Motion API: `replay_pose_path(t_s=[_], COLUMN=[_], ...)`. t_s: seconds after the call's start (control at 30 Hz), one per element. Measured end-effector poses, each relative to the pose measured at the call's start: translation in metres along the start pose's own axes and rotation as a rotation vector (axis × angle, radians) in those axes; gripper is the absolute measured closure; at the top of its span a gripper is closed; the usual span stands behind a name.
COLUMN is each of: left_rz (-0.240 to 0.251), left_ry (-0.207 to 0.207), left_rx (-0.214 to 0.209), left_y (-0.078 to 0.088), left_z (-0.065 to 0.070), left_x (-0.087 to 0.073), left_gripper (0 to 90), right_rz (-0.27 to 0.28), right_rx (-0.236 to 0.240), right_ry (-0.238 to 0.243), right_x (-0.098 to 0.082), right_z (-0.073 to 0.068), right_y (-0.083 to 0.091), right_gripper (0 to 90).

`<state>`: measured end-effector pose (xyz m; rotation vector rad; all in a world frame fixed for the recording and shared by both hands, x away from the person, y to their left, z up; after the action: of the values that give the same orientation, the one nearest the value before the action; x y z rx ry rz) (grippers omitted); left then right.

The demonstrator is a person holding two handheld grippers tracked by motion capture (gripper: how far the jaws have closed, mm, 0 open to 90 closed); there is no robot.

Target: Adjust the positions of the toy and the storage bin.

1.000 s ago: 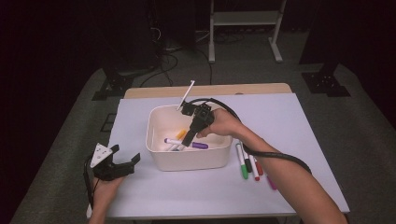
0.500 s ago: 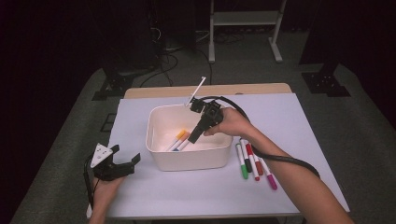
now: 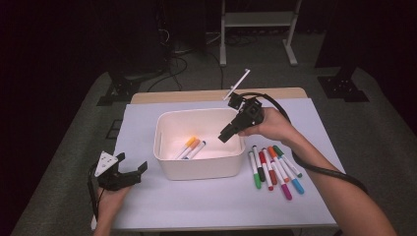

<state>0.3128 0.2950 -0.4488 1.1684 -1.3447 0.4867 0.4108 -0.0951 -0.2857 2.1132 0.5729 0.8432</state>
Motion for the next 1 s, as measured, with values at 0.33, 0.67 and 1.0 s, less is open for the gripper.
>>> replay_pose_path(t_s=[0.33, 0.67, 1.0], left_rz=[-0.004, -0.010, -0.013], left_ry=[0.004, 0.001, -0.001], left_rx=[-0.001, -0.002, -0.005], left_y=[-0.001, -0.001, -0.002], left_z=[0.000, 0.001, 0.001], left_x=[0.000, -0.001, -0.001], left_gripper=[2.7, 2.6, 2.7], right_rz=[0.093, 0.144, 0.161], right_rx=[-0.023, -0.051, -0.067], right_ry=[-0.064, -0.138, -0.240], right_x=[-0.041, -0.085, -0.133], right_z=[0.019, 0.047, 0.085], right_y=[0.046, 0.068, 0.058], right_gripper=[65.1, 64.9, 64.1])
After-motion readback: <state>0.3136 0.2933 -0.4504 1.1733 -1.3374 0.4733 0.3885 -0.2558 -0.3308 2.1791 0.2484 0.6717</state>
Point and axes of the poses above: each handheld gripper's, and its own axes: y roughly backward along the jaws, x roughly out of its top, z roughly to its right, the point moved 2 cm from there along -y, roughly forward along the jaws, and after that the axes turned 15 degrees about -y, right-handed, at the moved point
